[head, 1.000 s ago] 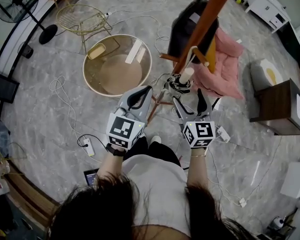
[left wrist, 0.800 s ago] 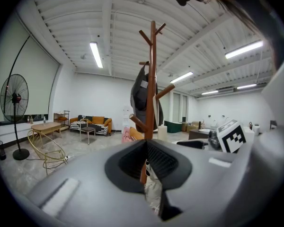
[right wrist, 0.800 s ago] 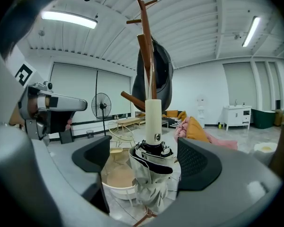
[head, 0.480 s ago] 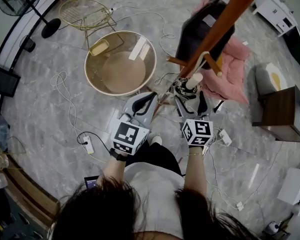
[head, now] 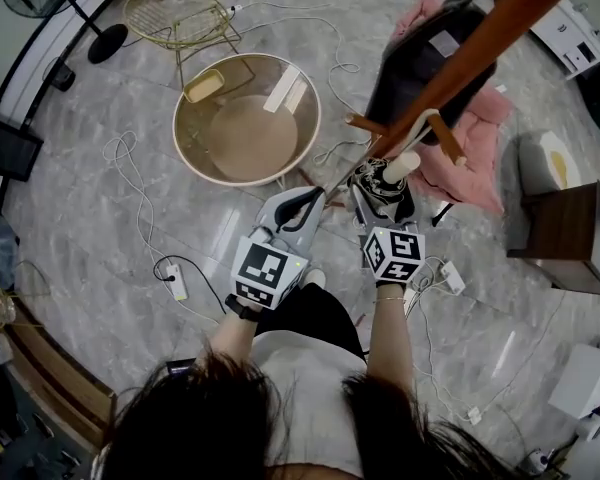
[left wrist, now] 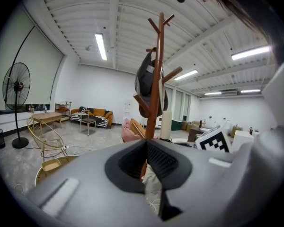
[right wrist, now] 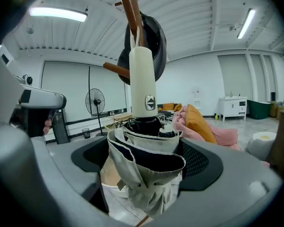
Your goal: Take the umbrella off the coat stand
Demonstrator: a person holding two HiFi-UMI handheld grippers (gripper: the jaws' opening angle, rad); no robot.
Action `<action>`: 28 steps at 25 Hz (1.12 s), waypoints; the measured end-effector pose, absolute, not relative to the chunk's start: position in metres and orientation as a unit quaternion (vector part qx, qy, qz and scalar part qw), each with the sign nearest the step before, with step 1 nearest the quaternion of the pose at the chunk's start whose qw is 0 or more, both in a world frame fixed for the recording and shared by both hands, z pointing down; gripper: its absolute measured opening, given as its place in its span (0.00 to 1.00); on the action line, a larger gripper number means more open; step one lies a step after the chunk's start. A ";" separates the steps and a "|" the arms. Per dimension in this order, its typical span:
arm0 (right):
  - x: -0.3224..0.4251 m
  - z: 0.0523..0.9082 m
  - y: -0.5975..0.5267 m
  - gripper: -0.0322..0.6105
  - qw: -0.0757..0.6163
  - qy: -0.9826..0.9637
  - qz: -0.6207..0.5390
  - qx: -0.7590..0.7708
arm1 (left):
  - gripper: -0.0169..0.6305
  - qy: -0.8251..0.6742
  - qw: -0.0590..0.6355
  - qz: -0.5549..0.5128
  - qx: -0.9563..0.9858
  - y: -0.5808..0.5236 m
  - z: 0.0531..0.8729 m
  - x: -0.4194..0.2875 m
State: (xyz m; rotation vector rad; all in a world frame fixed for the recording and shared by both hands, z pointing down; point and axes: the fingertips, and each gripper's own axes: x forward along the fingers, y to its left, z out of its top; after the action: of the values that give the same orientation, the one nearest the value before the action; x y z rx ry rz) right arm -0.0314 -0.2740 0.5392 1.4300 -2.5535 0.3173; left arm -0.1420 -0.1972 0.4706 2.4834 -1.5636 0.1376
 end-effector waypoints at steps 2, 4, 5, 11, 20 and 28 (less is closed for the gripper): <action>-0.034 0.545 -0.277 0.72 0.099 -0.862 0.111 0.484 | 0.12 -0.528 0.106 0.047 0.841 -0.199 0.472 -0.141; -0.038 0.551 -0.280 0.72 0.100 -0.864 0.113 0.481 | 0.12 -0.531 0.110 0.047 0.839 -0.200 0.476 -0.142; -0.040 0.553 -0.282 0.72 0.099 -0.864 0.113 0.481 | 0.12 -0.532 0.112 0.048 0.838 -0.201 0.479 -0.142; -0.040 0.557 -0.294 0.72 0.092 -0.856 0.094 0.501 | 0.12 -0.531 0.120 0.051 0.837 -0.199 0.490 -0.140; -0.041 0.563 -0.301 0.71 0.089 -0.849 0.123 0.507 | 0.12 -0.533 0.124 0.047 0.836 -0.197 0.491 -0.139; -0.041 0.569 -0.302 0.63 0.117 -0.848 0.125 0.502 | 0.12 -0.538 0.121 0.042 0.833 -0.199 0.488 -0.141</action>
State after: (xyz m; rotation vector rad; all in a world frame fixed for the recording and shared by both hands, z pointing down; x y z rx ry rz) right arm -0.0411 -0.3024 0.5690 1.4688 -2.4818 0.3671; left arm -0.1410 -0.1988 0.4876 2.4331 -1.5710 0.1220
